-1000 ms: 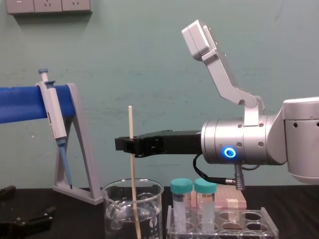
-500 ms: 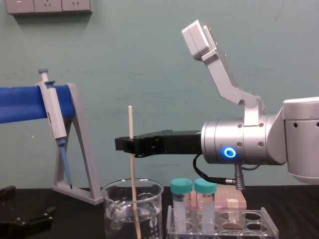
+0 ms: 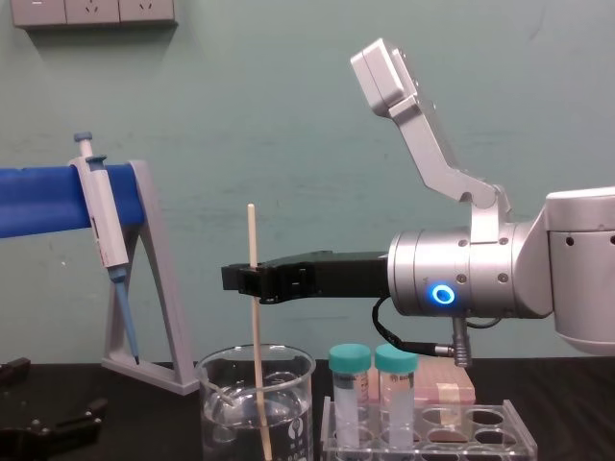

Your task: Hold the thermometer with one hand and immerse one end into the beaker, then reinsert it into the test tube rack.

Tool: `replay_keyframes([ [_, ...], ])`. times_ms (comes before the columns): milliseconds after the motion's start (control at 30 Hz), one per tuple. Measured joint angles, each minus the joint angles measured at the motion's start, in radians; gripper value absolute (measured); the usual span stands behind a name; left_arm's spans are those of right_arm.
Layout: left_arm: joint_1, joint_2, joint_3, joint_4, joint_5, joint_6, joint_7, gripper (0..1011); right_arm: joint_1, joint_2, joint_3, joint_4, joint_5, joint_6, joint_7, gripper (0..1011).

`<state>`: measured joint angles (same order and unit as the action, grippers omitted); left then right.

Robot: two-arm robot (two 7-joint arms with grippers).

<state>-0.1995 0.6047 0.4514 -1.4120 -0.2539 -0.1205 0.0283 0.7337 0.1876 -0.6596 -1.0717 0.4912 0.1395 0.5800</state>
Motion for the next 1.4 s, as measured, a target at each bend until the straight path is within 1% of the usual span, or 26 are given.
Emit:
replay_keyframes([
  [1400,0.000,0.000,0.000,0.000,0.000,0.000,0.000,1004,0.000,0.000,0.000,0.000,0.000,0.000,0.000,53],
])
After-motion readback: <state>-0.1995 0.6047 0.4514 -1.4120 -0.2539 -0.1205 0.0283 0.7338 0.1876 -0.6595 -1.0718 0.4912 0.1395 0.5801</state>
